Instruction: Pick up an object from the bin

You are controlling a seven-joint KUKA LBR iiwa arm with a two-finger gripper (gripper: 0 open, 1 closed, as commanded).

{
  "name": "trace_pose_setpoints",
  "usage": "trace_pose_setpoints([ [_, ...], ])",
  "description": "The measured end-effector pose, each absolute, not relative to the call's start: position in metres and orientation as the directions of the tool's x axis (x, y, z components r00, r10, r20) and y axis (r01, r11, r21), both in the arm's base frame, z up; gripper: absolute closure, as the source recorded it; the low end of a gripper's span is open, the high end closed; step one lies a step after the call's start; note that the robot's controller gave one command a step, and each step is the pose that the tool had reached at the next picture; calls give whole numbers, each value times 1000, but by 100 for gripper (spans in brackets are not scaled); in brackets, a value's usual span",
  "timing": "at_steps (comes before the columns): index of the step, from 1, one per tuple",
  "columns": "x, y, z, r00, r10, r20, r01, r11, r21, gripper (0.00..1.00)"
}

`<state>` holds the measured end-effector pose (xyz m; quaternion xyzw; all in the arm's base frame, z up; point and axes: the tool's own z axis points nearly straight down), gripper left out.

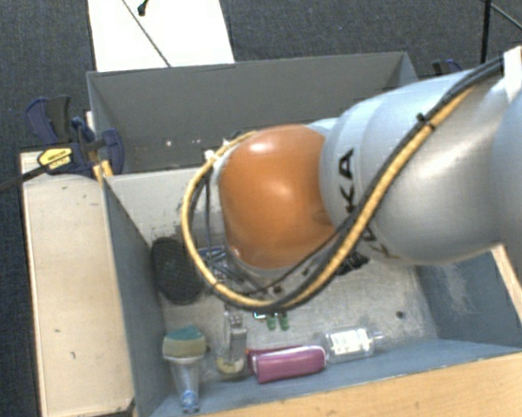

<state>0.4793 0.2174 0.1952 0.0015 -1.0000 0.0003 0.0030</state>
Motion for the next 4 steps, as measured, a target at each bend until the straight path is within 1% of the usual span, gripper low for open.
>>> trace_pose_setpoints([
  [1, 492, 247, 89, -980, 198, 6, 198, 980, -3, 0],
  [2, 494, 245, 92, -979, 205, 1, 205, 979, -2, 100],
  [3, 500, 244, 170, -975, 223, -7, 223, 975, 6, 100],
  [4, 512, 236, 241, -984, 176, -9, 176, 984, 5, 100],
])
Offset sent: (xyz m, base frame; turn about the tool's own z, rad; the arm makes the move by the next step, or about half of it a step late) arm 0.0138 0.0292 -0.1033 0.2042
